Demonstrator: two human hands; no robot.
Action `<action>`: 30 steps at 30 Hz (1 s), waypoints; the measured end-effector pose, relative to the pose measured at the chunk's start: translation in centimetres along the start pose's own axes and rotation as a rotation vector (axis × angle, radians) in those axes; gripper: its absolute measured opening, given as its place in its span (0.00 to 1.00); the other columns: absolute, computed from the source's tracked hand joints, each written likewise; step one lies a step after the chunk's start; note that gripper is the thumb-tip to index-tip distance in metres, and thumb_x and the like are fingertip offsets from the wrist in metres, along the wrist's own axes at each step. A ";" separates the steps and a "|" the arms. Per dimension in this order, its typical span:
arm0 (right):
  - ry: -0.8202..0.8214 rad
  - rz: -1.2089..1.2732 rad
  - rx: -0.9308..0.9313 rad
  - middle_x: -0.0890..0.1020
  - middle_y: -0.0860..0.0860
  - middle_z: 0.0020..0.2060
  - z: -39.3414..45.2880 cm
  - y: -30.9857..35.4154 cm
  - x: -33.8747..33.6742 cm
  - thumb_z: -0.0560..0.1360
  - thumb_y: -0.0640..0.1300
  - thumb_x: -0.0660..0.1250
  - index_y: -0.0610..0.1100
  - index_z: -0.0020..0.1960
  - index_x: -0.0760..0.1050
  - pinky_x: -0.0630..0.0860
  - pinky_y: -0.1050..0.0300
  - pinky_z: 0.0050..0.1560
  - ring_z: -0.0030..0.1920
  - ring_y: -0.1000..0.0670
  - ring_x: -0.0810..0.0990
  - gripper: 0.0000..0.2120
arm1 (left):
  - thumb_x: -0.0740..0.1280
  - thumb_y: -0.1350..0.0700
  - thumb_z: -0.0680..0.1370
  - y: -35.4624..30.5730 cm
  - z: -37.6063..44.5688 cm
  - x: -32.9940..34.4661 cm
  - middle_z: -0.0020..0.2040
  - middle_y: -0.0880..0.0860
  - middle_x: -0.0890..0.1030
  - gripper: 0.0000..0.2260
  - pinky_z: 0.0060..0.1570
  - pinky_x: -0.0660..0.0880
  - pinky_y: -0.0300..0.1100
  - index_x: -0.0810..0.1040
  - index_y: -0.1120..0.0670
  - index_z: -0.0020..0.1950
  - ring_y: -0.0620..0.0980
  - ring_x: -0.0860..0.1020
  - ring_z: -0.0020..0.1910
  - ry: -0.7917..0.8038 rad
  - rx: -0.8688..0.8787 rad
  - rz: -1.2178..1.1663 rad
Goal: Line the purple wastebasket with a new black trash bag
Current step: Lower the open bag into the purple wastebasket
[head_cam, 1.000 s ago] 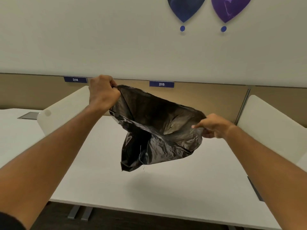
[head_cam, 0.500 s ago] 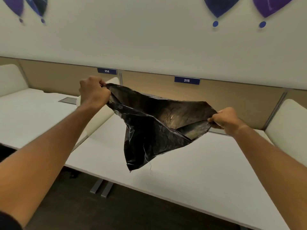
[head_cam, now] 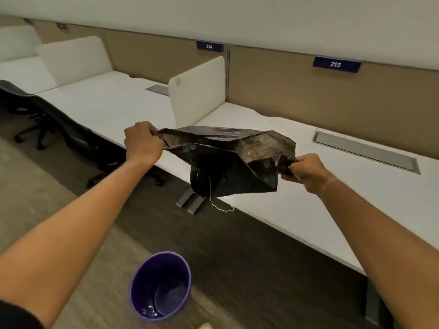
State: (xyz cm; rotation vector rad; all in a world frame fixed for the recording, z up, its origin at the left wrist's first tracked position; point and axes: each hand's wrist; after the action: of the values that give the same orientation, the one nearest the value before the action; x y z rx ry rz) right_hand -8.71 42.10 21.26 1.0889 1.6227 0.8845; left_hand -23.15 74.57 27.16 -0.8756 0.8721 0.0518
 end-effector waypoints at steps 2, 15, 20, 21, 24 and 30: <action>0.039 -0.032 0.009 0.81 0.37 0.51 -0.3 -1.4 2.1 0.75 0.28 0.66 0.31 0.53 0.79 0.83 0.51 0.42 0.45 0.41 0.83 0.08 | 0.62 0.64 0.74 3.1 -1.0 -0.2 0.52 0.62 0.81 0.11 0.55 0.75 0.47 0.81 0.61 0.53 0.60 0.78 0.53 -0.005 -0.064 0.035; 0.261 -0.267 0.131 0.82 0.37 0.47 -2.9 -9.2 18.0 0.72 0.26 0.68 0.29 0.51 0.77 0.82 0.52 0.36 0.47 0.39 0.83 0.08 | 0.64 0.66 0.74 22.4 -4.2 -0.8 0.46 0.63 0.82 0.06 0.47 0.73 0.45 0.81 0.62 0.46 0.61 0.79 0.49 0.035 -0.303 0.164; 0.338 -0.365 0.234 0.83 0.38 0.43 -4.3 -14.0 25.0 0.72 0.28 0.69 0.31 0.46 0.80 0.83 0.52 0.40 0.44 0.42 0.84 0.04 | 0.64 0.66 0.75 31.1 -5.2 -0.5 0.44 0.63 0.82 0.06 0.44 0.74 0.48 0.80 0.62 0.45 0.61 0.80 0.47 0.142 -0.410 0.205; 0.340 -0.372 0.265 0.83 0.38 0.44 -4.6 -15.0 26.3 0.72 0.27 0.68 0.30 0.46 0.80 0.83 0.51 0.41 0.45 0.41 0.84 0.05 | 0.64 0.66 0.75 32.8 -5.5 -0.5 0.44 0.63 0.82 0.06 0.43 0.74 0.48 0.80 0.62 0.45 0.62 0.79 0.47 0.163 -0.434 0.218; 0.309 -0.435 0.346 0.81 0.38 0.44 -5.3 -17.7 30.2 0.73 0.25 0.64 0.30 0.46 0.79 0.82 0.54 0.33 0.45 0.41 0.83 0.06 | 0.63 0.66 0.75 37.4 -6.1 -0.6 0.44 0.64 0.81 0.06 0.40 0.72 0.47 0.80 0.62 0.44 0.62 0.79 0.45 0.219 -0.492 0.250; 0.388 -0.618 0.452 0.79 0.45 0.36 -7.0 -21.7 34.6 0.72 0.29 0.68 0.41 0.37 0.75 0.75 0.66 0.23 0.34 0.50 0.79 0.09 | 0.63 0.66 0.75 44.1 -8.5 -0.4 0.41 0.65 0.80 0.06 0.34 0.71 0.48 0.77 0.62 0.39 0.64 0.78 0.41 0.354 -0.529 0.353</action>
State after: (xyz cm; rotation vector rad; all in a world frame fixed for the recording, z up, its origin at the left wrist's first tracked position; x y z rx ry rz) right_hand -25.79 66.87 -7.26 0.6389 2.3841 0.3275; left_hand -45.43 98.03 -3.96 -1.2342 1.3731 0.4627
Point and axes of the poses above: each hand's wrist, its own z-axis towards the middle knuckle, its own x-axis out of the palm, y = z × x
